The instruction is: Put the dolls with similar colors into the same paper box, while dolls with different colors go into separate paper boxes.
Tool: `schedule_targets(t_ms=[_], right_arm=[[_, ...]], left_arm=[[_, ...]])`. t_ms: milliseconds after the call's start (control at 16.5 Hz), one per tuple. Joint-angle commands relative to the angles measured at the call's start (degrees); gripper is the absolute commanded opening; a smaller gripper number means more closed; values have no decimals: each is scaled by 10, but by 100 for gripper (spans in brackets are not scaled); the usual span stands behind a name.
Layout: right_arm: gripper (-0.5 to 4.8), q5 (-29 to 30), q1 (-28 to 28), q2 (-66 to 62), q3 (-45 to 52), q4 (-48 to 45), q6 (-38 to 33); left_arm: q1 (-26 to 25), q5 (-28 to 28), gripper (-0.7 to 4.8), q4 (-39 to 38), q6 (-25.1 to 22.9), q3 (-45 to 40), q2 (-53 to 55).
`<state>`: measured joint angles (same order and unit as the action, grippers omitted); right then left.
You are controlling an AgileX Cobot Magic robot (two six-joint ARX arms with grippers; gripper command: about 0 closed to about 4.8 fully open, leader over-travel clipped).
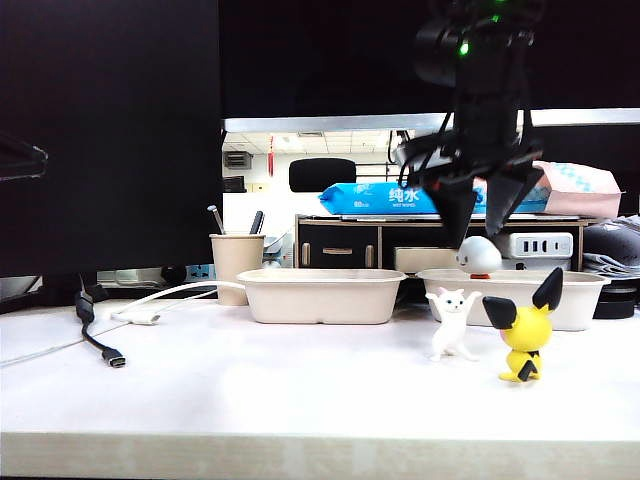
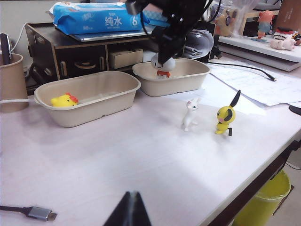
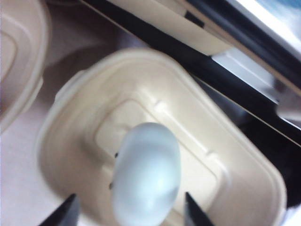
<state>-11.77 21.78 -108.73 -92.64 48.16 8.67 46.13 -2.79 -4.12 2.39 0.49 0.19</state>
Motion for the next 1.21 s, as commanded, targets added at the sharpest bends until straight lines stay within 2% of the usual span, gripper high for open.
schedule_targets(t_ms=[61,182,303,545,727,848,1211], right_arm=[[284,-1,1,40,-5,16,-15],[284,5,2,68,-5,57,-22],[284,68,2,83,-5,121,-32],[285,118,30,83,3,177,-41],[349,119,69,82,19,174,-41],[351,118,95,79,34,159,-41],[351,119,101,51,58,175,-42]], left_arm=[[0,2,-5,3,0,0,0],[0,2,-5,3,0,0,0],[0,2,-5,3,0,0,0],[0,2,-5,3,0,0,0],[0,2,-5,3,0,0,0],[0,2,-5,3,0,0,0],[0,2,-5,2,0,0,0]])
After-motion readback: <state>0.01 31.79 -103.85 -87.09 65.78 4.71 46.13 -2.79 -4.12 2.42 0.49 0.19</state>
